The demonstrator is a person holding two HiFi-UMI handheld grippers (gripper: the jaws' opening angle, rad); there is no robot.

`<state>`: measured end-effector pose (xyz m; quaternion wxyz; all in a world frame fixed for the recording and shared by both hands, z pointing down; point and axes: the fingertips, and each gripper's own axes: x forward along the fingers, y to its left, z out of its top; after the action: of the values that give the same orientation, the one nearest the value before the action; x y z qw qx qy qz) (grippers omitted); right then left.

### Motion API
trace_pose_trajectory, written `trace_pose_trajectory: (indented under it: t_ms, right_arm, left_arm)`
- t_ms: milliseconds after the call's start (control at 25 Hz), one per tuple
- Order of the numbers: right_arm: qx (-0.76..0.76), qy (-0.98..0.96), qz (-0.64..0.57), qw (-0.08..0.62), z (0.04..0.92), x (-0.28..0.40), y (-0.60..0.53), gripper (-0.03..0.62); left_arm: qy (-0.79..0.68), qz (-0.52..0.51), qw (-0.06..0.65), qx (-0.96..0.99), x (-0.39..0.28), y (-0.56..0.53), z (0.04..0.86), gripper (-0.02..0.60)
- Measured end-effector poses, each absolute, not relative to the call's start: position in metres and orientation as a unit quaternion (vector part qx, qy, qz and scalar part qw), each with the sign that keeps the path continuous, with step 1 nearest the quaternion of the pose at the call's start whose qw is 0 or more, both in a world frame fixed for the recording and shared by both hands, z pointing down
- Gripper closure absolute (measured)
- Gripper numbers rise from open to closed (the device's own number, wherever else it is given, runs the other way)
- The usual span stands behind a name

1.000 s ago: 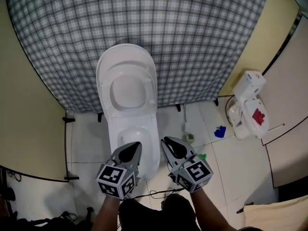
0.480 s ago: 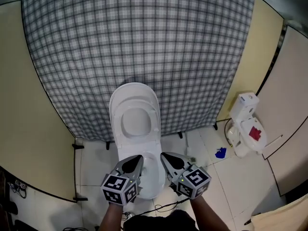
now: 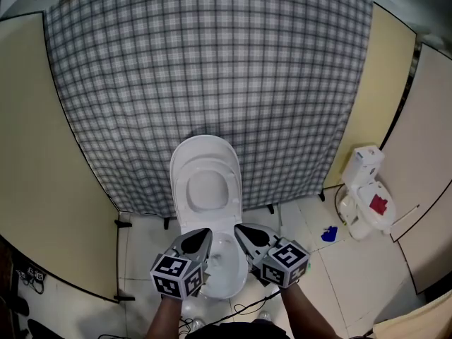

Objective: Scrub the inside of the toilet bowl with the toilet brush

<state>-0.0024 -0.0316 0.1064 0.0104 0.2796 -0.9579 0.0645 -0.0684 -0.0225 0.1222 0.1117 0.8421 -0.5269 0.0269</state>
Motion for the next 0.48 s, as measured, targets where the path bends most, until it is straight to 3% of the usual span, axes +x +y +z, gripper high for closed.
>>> trace_pose_trajectory:
  t_ms: [480]
  right_arm:
    - [0.269,-0.961,0.07,0.01,0.094,-0.016,-0.047,0.594]
  left_arm:
    - [-0.53,0.019,0.113,0.84,-0.075,-0.039,0.111,0.588]
